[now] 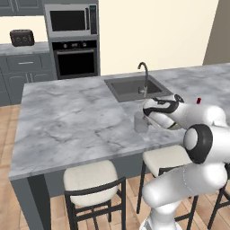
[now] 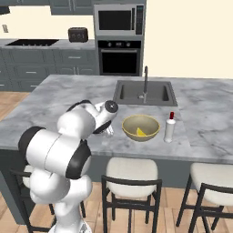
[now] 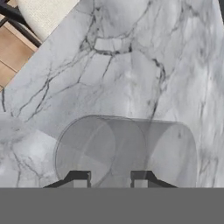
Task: There is a bowl on the dining counter. Grab a lemon wedge from the fridge and place it in the bowl. Then get the liquor bottle and glass cup from the cabinet and place them next to the bowl.
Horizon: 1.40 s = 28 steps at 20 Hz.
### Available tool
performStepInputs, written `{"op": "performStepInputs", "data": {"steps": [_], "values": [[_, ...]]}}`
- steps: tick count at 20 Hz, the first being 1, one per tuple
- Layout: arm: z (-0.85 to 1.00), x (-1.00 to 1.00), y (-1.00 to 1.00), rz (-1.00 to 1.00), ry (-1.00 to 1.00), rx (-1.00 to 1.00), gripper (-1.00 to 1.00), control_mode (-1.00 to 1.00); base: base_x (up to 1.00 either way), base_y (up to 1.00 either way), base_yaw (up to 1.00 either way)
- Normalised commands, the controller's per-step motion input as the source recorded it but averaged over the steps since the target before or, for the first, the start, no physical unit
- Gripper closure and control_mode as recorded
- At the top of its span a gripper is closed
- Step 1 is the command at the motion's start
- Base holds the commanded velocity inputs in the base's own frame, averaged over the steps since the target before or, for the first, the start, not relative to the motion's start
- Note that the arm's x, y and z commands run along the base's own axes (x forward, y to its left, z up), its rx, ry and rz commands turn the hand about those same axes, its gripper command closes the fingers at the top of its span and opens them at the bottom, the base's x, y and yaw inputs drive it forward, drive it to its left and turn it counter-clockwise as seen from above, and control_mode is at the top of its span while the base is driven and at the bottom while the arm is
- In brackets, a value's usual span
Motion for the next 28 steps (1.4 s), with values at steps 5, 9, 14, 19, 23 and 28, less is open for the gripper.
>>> {"op": "performStepInputs", "data": {"steps": [5, 9, 14, 19, 23, 28], "values": [[-0.20, 0.28, 0.00, 0.01, 0.00, 0.00, 1.00, -1.00, 0.00, 0.00, 0.00], [-0.18, 0.32, -0.01, 0.01, 0.00, 0.00, 1.00, -1.00, 0.00, 0.00, 0.00], [-0.19, 0.36, -0.07, 0.01, 0.00, 0.00, 1.00, -1.00, 0.00, 0.00, 0.00], [-0.26, 0.29, -0.06, 0.02, 0.00, 0.00, 1.00, -1.00, 0.00, 0.00, 0.00], [-0.32, 0.23, -0.03, 0.03, 0.00, 0.00, 1.00, -1.00, 0.00, 0.00, 0.00], [-0.31, 0.24, -0.01, 0.03, 0.00, 0.00, 1.00, -1.00, 0.00, 0.00, 0.00]]}}
